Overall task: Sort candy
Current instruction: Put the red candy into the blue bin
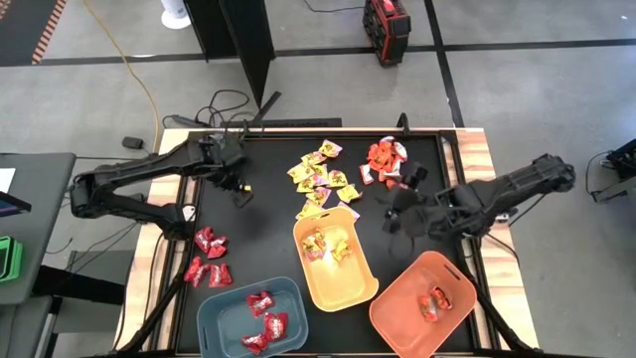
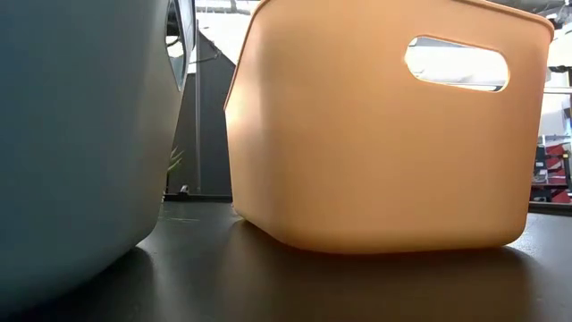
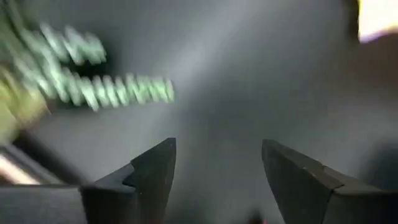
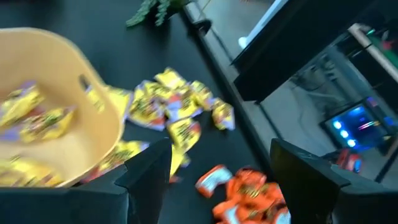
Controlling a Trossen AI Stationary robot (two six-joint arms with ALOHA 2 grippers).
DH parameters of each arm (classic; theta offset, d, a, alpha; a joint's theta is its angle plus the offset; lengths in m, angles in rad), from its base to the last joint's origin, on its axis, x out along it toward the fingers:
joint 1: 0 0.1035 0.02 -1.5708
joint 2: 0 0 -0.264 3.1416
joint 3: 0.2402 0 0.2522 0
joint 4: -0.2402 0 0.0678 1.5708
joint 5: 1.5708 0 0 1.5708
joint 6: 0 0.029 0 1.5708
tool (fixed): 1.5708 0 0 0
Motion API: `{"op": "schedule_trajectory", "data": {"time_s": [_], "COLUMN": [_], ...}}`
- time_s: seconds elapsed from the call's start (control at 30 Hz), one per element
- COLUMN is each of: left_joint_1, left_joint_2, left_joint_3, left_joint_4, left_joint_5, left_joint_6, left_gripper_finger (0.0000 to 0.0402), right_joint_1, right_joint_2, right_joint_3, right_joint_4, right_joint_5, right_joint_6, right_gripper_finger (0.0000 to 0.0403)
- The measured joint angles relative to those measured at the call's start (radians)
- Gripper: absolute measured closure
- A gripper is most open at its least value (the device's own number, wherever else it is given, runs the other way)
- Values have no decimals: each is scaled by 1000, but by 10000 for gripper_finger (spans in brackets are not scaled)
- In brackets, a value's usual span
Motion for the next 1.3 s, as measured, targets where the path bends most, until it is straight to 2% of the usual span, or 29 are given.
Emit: {"op": "schedule_trajectory", "data": {"time_s": [0.13, 0.23, 0.33, 0.47, 0.73, 0.93, 1.17, 1.3], "left_joint_1": [-69, -136, -188, -230, -237, -250, -294, -304], "left_joint_2": [12, 32, 45, 73, 80, 67, 67, 68], "left_joint_3": [0, -1, -27, -80, -271, -340, -348, -392], "left_joint_4": [-127, -157, -129, -87, -99, -28, -25, 11], "left_joint_5": [49, 75, 77, 80, 172, 278, 288, 313], "left_joint_6": [-19, 10, 29, -28, -233, -230, -221, -241], "left_gripper_finger": [194, 207, 213, 212, 211, 210, 211, 213], "right_joint_1": [-61, -97, -131, -164, -202, -226, -260, -271], "right_joint_2": [25, 42, 59, 74, 77, 77, 78, 78], "right_joint_3": [0, 0, 0, 0, 0, 0, 0, 0], "right_joint_4": [76, 111, 142, 151, 187, 199, 200, 200], "right_joint_5": [-1, -2, -4, -6, -8, -30, -40, -75], "right_joint_6": [-106, -156, -188, -195, -236, -245, -244, -244], "right_gripper_finger": [112, 112, 112, 112, 112, 112, 112, 112]}}
